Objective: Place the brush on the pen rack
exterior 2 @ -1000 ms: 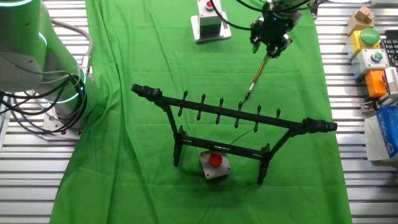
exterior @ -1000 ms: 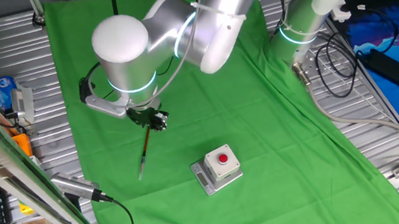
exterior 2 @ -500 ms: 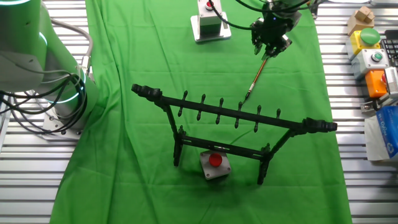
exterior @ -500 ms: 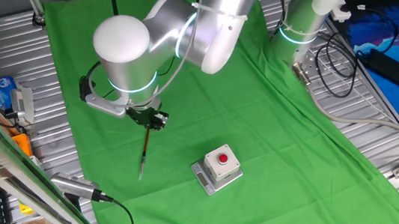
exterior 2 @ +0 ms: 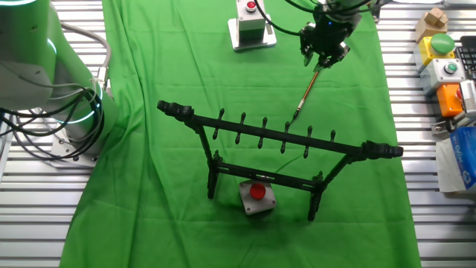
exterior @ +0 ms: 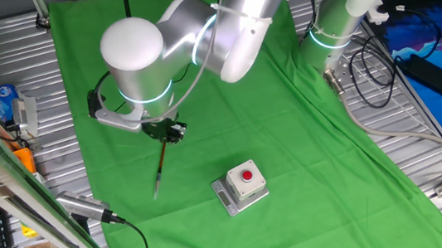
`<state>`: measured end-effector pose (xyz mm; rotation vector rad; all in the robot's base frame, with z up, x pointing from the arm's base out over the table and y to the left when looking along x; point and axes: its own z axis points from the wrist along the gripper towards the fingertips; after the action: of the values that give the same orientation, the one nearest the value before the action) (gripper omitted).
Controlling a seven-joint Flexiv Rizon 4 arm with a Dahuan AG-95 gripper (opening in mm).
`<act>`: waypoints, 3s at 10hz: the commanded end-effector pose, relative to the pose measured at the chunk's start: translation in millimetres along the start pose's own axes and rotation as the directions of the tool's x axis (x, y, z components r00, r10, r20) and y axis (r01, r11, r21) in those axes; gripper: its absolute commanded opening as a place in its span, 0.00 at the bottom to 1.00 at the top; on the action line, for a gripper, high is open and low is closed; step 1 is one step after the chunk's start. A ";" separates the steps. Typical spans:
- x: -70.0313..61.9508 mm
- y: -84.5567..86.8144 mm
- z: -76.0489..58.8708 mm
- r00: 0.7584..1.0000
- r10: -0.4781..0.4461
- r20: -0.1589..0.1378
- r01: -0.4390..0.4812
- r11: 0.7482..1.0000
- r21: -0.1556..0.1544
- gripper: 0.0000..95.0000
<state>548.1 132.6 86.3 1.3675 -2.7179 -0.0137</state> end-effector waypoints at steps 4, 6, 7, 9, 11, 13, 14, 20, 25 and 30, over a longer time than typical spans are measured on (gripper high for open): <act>-21.8 -7.3 19.6 0.999 -0.036 0.012 0.036 0.999 -0.004 0.20; -22.2 -9.8 22.8 1.000 -0.027 0.011 0.027 1.000 -0.007 0.20; -22.1 -10.8 23.9 1.000 -0.023 0.013 0.023 1.000 -0.007 0.20; -21.6 -13.1 27.2 0.999 -0.021 0.026 0.022 1.000 -0.009 0.20; -18.9 -12.8 32.4 0.999 -0.019 0.041 0.019 1.000 -0.009 0.20; -16.2 -11.4 38.0 0.999 -0.024 0.048 0.024 1.000 -0.003 0.20; -16.0 -11.7 39.6 0.998 -0.026 0.049 0.026 1.000 -0.002 0.20; -25.9 -13.8 50.4 0.998 -0.030 0.054 0.030 1.000 0.009 0.20; -29.7 -17.0 58.9 0.997 -0.042 0.064 0.041 0.999 0.022 0.20; -34.4 -16.3 63.7 0.997 -0.043 0.066 0.041 0.999 0.028 0.20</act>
<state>575.9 148.9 18.3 1.4554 -2.7517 -0.0280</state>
